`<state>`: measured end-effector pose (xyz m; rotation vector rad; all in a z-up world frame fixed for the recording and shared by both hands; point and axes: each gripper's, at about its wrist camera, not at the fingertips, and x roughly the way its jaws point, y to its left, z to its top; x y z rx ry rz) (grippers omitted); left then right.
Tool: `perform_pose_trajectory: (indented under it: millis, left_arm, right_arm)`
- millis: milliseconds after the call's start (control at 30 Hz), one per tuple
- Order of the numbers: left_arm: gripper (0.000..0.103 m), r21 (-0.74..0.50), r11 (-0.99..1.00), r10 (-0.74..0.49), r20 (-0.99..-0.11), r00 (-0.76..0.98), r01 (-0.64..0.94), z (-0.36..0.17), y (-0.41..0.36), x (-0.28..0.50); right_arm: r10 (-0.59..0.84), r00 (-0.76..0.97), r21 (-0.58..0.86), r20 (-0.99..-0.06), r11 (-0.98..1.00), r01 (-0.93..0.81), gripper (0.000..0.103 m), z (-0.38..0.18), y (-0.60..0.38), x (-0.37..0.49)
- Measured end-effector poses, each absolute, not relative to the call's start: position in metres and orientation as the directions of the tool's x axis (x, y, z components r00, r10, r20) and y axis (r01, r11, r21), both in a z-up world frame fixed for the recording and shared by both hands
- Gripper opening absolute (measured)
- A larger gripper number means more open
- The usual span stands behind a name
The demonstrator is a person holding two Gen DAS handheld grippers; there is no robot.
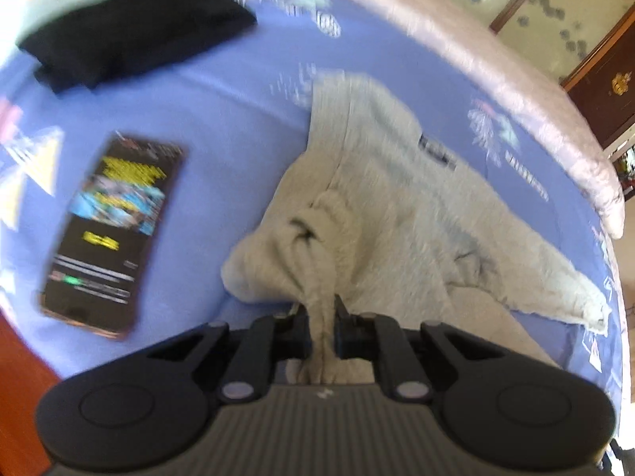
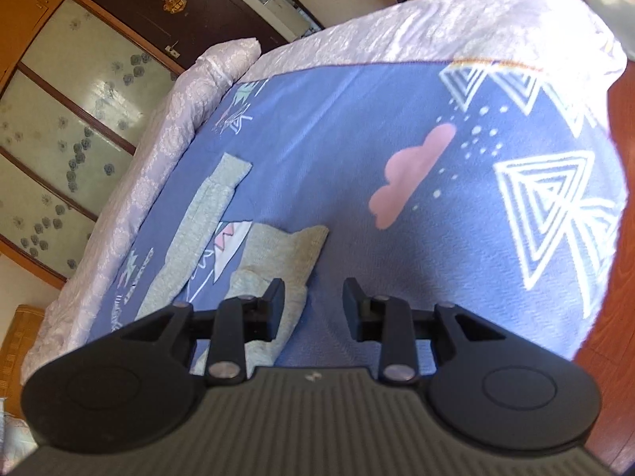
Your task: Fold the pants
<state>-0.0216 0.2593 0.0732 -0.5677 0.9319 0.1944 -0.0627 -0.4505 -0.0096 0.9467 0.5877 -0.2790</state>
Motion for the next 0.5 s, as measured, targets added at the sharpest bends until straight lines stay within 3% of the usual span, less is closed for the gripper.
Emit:
perform_pose_trajectory:
  millis: [200,267,300,333,500]
  left_arm:
    - [0.009,-0.427,0.793,-0.066,-0.769,0.636,-0.435,0.098,0.286,-0.068]
    - [0.009,-0.428,0.784,-0.063,-0.775,0.629,-0.449,0.095,0.289,-0.071]
    - [0.009,-0.425,0.782,-0.062,-0.780,0.622,-0.456,0.092,0.289,-0.072]
    - [0.009,-0.425,0.779,-0.063,-0.784,0.617,-0.460,0.090,0.288,-0.071]
    - [0.009,-0.452,0.777,-0.108,-0.782,0.614,-0.439,0.085,0.280,-0.067]
  right_arm:
    - [0.132,0.810,0.741,-0.572,0.506,0.441,0.035,-0.032,-0.451,-0.036]
    - [0.145,0.806,0.746,-0.574,0.498,0.442,0.012,-0.034,-0.447,-0.026]
    - [0.127,0.798,0.731,-0.589,0.504,0.459,0.004,-0.031,-0.446,-0.024]
    - [0.096,0.807,0.725,-0.583,0.509,0.464,0.004,-0.025,-0.445,-0.025]
    - [-0.070,0.919,0.736,-0.388,0.578,0.354,0.004,0.056,-0.452,-0.051]
